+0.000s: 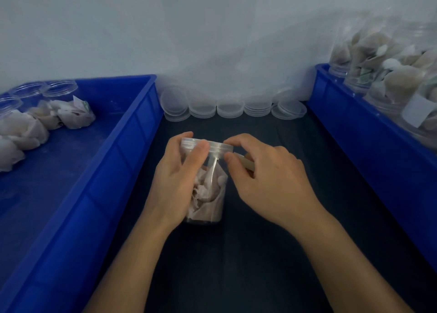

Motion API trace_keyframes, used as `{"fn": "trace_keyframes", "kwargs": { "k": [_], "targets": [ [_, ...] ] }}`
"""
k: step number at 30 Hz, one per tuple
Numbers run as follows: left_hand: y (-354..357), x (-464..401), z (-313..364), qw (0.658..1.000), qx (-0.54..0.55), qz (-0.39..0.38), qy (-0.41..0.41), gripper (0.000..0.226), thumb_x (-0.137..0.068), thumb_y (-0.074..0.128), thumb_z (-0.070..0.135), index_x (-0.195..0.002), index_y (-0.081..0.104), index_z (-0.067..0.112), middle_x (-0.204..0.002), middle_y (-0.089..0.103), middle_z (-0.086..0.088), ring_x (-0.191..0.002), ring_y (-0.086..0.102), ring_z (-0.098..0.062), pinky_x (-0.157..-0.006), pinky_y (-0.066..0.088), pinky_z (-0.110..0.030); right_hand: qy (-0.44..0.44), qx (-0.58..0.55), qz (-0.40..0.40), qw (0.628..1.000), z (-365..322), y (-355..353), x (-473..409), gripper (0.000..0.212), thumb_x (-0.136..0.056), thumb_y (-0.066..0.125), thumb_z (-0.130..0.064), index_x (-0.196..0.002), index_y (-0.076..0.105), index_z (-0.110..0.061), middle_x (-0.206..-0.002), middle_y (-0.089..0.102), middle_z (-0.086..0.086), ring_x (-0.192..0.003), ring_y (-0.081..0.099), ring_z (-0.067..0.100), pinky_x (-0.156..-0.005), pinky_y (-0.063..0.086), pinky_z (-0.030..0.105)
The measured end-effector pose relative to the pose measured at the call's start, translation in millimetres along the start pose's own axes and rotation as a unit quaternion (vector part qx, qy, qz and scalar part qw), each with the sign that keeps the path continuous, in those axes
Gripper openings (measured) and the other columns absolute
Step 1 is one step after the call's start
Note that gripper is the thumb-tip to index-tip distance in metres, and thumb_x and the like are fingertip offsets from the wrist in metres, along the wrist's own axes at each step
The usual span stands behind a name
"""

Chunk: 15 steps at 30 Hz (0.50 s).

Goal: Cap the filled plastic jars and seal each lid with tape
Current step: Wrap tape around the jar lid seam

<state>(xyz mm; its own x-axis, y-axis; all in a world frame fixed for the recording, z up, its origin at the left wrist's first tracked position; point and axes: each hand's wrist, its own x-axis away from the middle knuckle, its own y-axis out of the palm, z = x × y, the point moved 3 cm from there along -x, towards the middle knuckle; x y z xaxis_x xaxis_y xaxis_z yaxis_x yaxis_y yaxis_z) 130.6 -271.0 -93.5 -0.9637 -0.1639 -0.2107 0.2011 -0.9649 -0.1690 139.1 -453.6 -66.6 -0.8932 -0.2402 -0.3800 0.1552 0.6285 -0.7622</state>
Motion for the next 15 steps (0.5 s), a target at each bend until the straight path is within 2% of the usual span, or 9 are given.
{"fn": "trace_keyframes", "kwargs": {
  "k": [3,8,10,13,15],
  "targets": [
    [0,-1,1,0.999,-0.047,0.007,0.005,0.092,-0.069,0.065,0.081,-0.149,0.048,0.038,-0.114,0.073,0.020,-0.104,0.074,-0.004,-0.087,0.061,-0.032,-0.005,0.006,-0.001,1.000,0,-1,1,0.034,-0.099,0.038,-0.062,-0.123,0.055,-0.046,-0.065,0.057,-0.018,-0.060,0.058,0.005,-0.059,0.043,0.031],
    [-1,-1,2,0.996,-0.083,0.013,0.011,0.089,-0.070,0.063,0.081,-0.146,0.050,0.038,-0.112,0.073,0.020,-0.101,0.074,0.000,-0.083,0.060,-0.028,0.001,-0.017,-0.019,1.000,4,-5,0,0.033,-0.098,0.039,-0.060,-0.126,0.053,-0.047,-0.061,0.055,-0.016,-0.059,0.056,0.006,-0.062,0.044,0.034],
    [-3,-1,3,0.995,-0.096,0.021,0.013,0.089,-0.069,0.061,0.082,-0.146,0.051,0.038,-0.110,0.070,0.027,-0.099,0.072,0.003,-0.081,0.057,-0.024,0.020,-0.046,-0.036,0.998,9,-6,0,0.030,-0.100,0.043,-0.057,-0.127,0.049,-0.046,-0.062,0.060,-0.017,-0.059,0.057,0.007,-0.063,0.044,0.036],
    [-6,-2,5,0.993,-0.117,0.032,0.014,0.095,-0.066,0.062,0.084,-0.147,0.050,0.037,-0.110,0.068,0.031,-0.101,0.068,0.011,-0.074,0.056,-0.015,0.057,-0.071,-0.059,0.994,15,-6,0,0.030,-0.096,0.043,-0.067,-0.112,0.048,-0.041,-0.069,0.065,-0.023,-0.066,0.060,-0.001,-0.059,0.038,0.030],
    [-5,-1,8,0.990,-0.135,0.036,0.018,0.101,-0.061,0.064,0.086,-0.148,0.047,0.037,-0.109,0.068,0.024,-0.103,0.062,0.018,-0.071,0.054,-0.010,0.074,-0.058,-0.073,0.993,17,-5,0,0.040,-0.093,0.043,-0.076,-0.096,0.051,-0.038,-0.067,0.065,-0.015,-0.067,0.061,-0.002,-0.055,0.037,0.027]
  ]
}}
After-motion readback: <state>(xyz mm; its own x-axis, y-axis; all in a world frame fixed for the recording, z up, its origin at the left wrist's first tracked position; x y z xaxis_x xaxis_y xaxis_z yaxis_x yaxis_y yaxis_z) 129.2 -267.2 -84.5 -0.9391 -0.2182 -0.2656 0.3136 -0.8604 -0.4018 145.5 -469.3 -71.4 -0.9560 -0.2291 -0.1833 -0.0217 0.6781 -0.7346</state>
